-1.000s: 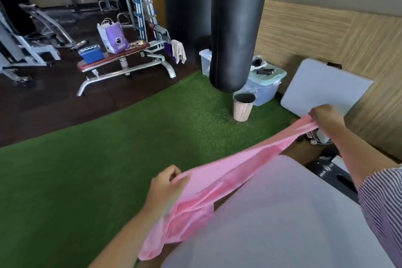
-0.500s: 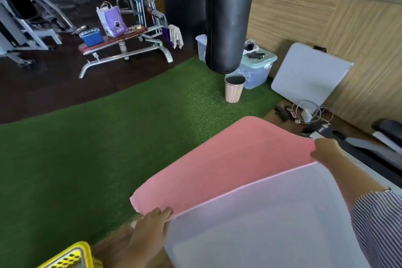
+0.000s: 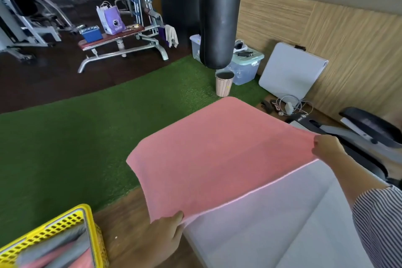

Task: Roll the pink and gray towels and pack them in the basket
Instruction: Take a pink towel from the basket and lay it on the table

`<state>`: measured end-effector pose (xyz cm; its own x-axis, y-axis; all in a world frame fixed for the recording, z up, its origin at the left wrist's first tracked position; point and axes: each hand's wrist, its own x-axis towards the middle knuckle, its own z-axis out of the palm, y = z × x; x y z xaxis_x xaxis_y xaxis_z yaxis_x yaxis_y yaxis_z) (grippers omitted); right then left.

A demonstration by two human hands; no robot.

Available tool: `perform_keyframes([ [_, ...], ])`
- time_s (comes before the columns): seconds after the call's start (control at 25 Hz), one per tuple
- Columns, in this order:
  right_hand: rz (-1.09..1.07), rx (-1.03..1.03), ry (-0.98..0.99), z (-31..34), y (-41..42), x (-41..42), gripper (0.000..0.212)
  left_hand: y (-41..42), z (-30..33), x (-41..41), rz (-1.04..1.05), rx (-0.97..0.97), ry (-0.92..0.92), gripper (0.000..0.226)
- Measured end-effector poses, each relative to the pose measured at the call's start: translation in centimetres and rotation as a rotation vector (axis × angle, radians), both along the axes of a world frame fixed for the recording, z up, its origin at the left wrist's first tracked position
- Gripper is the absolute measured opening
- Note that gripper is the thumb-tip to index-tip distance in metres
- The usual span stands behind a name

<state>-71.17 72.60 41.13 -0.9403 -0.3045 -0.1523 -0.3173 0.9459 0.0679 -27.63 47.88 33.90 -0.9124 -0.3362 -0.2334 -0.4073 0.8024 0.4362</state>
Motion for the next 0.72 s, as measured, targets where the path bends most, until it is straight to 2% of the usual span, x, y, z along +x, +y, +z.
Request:
perform_keyframes([
  [0.08, 0.014, -0.058, -0.004, 0.5, 2.5, 0.9, 0.021, 2.7, 0.1, 1.0, 0.045, 0.047, 0.048, 0.014],
  [0.2, 0.058, -0.109, -0.017, 0.6, 5.9, 1.7, 0.018, 7.1, 1.4, 1.8, 0.128, 0.014, 0.128, 0.017],
  [0.36, 0.137, -0.144, -0.03, 0.5, 9.8, 1.9, 0.015, 14.0, 3.4, 2.6, 0.221, -0.244, 0.116, 0.018],
  [0.48, 0.181, -0.162, -0.025, 0.6, 13.2, 2.1, 0.012, 18.4, 2.3, 3.3, 0.252, -0.165, 0.153, 0.025],
  [0.56, 0.189, -0.161, -0.015, 0.8, 16.1, 2.4, 0.012, 21.6, 1.4, 4.0, 0.29, -0.092, 0.126, 0.023],
  [0.72, 0.175, -0.172, -0.049, 0.9, 21.1, 3.4, 0.009, 26.9, 0.6, 5.2, 0.285, -0.066, 0.159, 0.018],
])
